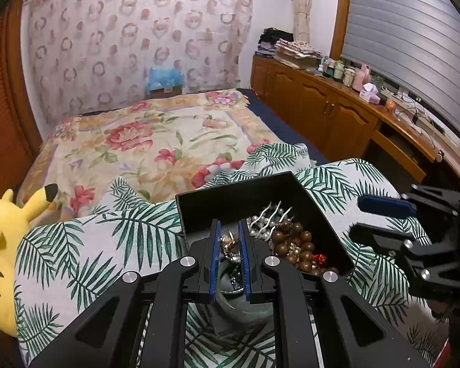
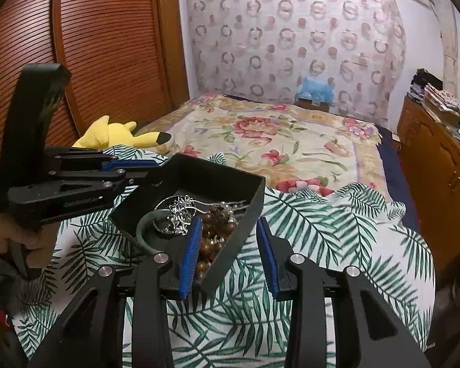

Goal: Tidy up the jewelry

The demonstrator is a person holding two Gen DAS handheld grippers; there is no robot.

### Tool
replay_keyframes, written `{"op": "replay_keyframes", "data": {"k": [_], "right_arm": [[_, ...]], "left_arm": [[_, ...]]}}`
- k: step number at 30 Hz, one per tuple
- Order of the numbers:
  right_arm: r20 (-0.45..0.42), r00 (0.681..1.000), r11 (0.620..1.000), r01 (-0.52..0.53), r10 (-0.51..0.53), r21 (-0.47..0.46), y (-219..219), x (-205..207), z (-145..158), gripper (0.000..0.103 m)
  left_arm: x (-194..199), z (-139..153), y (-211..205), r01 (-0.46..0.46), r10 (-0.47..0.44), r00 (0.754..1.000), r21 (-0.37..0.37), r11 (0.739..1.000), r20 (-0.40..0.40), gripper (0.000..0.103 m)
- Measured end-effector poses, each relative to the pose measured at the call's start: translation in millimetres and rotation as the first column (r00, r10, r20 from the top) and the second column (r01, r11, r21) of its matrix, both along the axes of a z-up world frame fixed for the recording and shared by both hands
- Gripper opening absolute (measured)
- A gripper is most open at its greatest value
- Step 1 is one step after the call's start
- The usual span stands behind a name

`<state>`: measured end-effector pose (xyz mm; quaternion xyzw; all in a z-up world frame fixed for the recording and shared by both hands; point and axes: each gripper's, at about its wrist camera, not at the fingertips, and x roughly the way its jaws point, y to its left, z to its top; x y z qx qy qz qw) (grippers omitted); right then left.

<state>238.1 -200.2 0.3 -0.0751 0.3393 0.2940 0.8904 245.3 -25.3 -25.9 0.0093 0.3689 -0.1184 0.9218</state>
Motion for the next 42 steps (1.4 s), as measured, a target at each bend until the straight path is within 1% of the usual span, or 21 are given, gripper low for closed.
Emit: {"op": "replay_keyframes", "data": {"k": [1, 3, 4, 5, 6, 8, 10, 12, 13, 14, 15, 16, 17, 18, 20, 23, 25, 27, 30, 34, 42], "right_arm": [[0.004, 1.0, 1.0, 0.005, -0.005, 0.0, -1.8, -3.5, 0.0, 0.039], [0.01, 1.0, 1.0, 0.016, -0.016, 0.001, -5.3, -7.8, 0.2, 0.039], [0.011, 1.0, 1.0, 0.023, -0.023, 0.004, -7.3, -10.7, 0.4, 0.039], [0.013, 1.0, 1.0, 0.028, -0.028, 0.007, -9.8, -12.8, 0.3, 0.039], [0.016, 0.999, 0.999, 0.035, -0.035, 0.009, -11.4, -15.9, 0.4, 0.039], [0.021, 0.999, 0.999, 0.045, -0.045, 0.013, -13.3, -22.1, 0.7, 0.039], [0.025, 0.998, 0.998, 0.059, -0.059, 0.019, -15.2, -29.9, 0.7, 0.039], [0.031, 0.997, 0.997, 0.07, -0.07, 0.024, -17.4, -36.1, 1.9, 0.04], [0.034, 0.996, 0.997, 0.077, -0.078, 0.026, -18.6, -40.3, 1.9, 0.042], [0.038, 0.995, 0.996, 0.086, -0.087, 0.029, -19.4, -44.1, 2.3, 0.049], [0.044, 0.994, 0.995, 0.095, -0.096, 0.03, -19.9, -47.6, 3.2, 0.053], [0.051, 0.993, 0.994, 0.104, -0.105, 0.032, -20.3, -52.3, 3.7, 0.059], [0.055, 0.992, 0.993, 0.112, -0.113, 0.035, -20.7, -56.5, 4.7, 0.061], [0.059, 0.991, 0.992, 0.12, -0.122, 0.038, -21.7, -60.8, 5.8, 0.066], [0.075, 0.987, 0.989, 0.138, -0.142, 0.048, -23.2, -70.7, 9.6, 0.078], [0.1, 0.981, 0.984, 0.161, -0.168, 0.076, -28.4, -87.3, 17.0, 0.091], [0.109, 0.978, 0.981, 0.17, -0.18, 0.095, -31.3, -97.8, 21.3, 0.093], [0.124, 0.973, 0.976, 0.183, -0.197, 0.116, -34.3, -111.3, 26.5, 0.1], [0.138, 0.967, 0.971, 0.197, -0.216, 0.136, -37.4, -127.1, 32.1, 0.101], [0.154, 0.96, 0.966, 0.213, -0.235, 0.149, -41.0, -143.3, 39.9, 0.101], [0.174, 0.954, 0.963, 0.218, -0.244, 0.156, -42.3, -154.9, 45.2, 0.101]], "left_arm": [[-0.3, 0.1, -0.6, -0.003, 0.003, 1.0, -0.002, 1.0, 0.0, 0.012], [-2.4, 0.0, -0.6, -0.013, 0.013, 1.0, -0.005, 1.0, -0.001, 0.019], [-5.2, 0.1, -0.5, -0.02, 0.02, 1.0, -0.003, 1.0, 0.002, 0.024], [-7.7, 0.1, -0.2, -0.023, 0.023, 1.0, -0.002, 1.0, 0.004, 0.028], [-11.5, 0.3, 0.3, -0.026, 0.026, 1.0, -0.003, 1.0, 0.005, 0.029], [-21.0, 1.3, 1.5, -0.037, 0.037, 0.999, -0.004, 0.999, 0.009, 0.04], [-31.7, 2.5, 3.5, -0.047, 0.047, 0.999, -0.006, 0.999, 0.018, 0.046], [-45.1, 3.4, 5.7, -0.058, 0.058, 0.998, -0.007, 0.998, 0.024, 0.055], [-53.5, 4.1, 6.0, -0.065, 0.065, 0.997, -0.006, 0.998, 0.031, 0.064], [-59.5, 4.9, 8.4, -0.072, 0.072, 0.997, -0.002, 0.997, 0.039, 0.072], [-66.6, 5.9, 8.7, -0.082, 0.082, 0.995, 0.004, 0.997, 0.048, 0.076], [-73.4, 7.3, 9.1, -0.093, 0.093, 0.994, 0.008, 0.996, 0.056, 0.083], [-78.2, 8.5, 8.8, -0.101, 0.1, 0.993, 0.009, 0.995, 0.06, 0.088], [-85.7, 10.2, 9.4, -0.111, 0.11, 0.992, 0.007, 0.994, 0.066, 0.089], [-100.7, 14.3, 11.9, -0.132, 0.131, 0.988, 0.007, 0.991, 0.087, 0.095], [-119.7, 20.8, 14.0, -0.155, 0.153, 0.982, 0.008, 0.988, 0.11, 0.095], [-131.0, 26.2, 14.0, -0.164, 0.162, 0.979, 0.01, 0.986, 0.124, 0.095], [-145.3, 32.3, 12.6, -0.179, 0.175, 0.974, 0.019, 0.984, 0.146, 0.095], [-163.3, 38.6, 12.8, -0.205, 0.198, 0.965, 0.023, 0.979, 0.173, 0.095], [-178.6, 45.2, 14.0, -0.225, 0.217, 0.958, 0.023, 0.974, 0.187, 0.095], [-198.3, 54.1, 15.3, -0.233, 0.223, 0.952, 0.025, 0.972, 0.211, 0.095]]}}
